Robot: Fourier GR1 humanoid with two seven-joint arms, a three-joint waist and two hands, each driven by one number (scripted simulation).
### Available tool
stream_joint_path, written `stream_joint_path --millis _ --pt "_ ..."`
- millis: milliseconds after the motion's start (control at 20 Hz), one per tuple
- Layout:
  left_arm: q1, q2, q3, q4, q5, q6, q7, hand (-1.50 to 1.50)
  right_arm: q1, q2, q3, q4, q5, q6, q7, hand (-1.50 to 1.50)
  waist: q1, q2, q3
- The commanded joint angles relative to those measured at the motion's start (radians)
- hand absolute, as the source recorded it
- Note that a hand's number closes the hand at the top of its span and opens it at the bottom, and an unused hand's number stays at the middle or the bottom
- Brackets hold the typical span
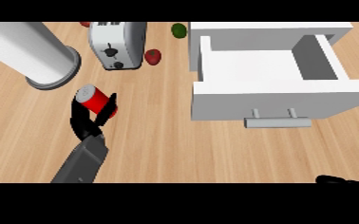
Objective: Pick up the can, place it into the drawer and close the drawer
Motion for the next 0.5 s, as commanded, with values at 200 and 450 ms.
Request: stream_joint_path --millis 200,450 --pt "-0.101 0.032 0.043 0.138 -0.005 -0.134 -0.081 1.50 0.038 0.074 0.082 -0.013 0.095 -0.014 -0.065 -1.50 -0.008 0.004 -0.001" --pt "-0.132 0.018 -0.129 0.145 -0.138 -0.293 0.029 1.50 -0.040 -0.009 0.003 0.017 0.034 -0.001 -0.016 -1.50 -0.007 0.002 0.000"
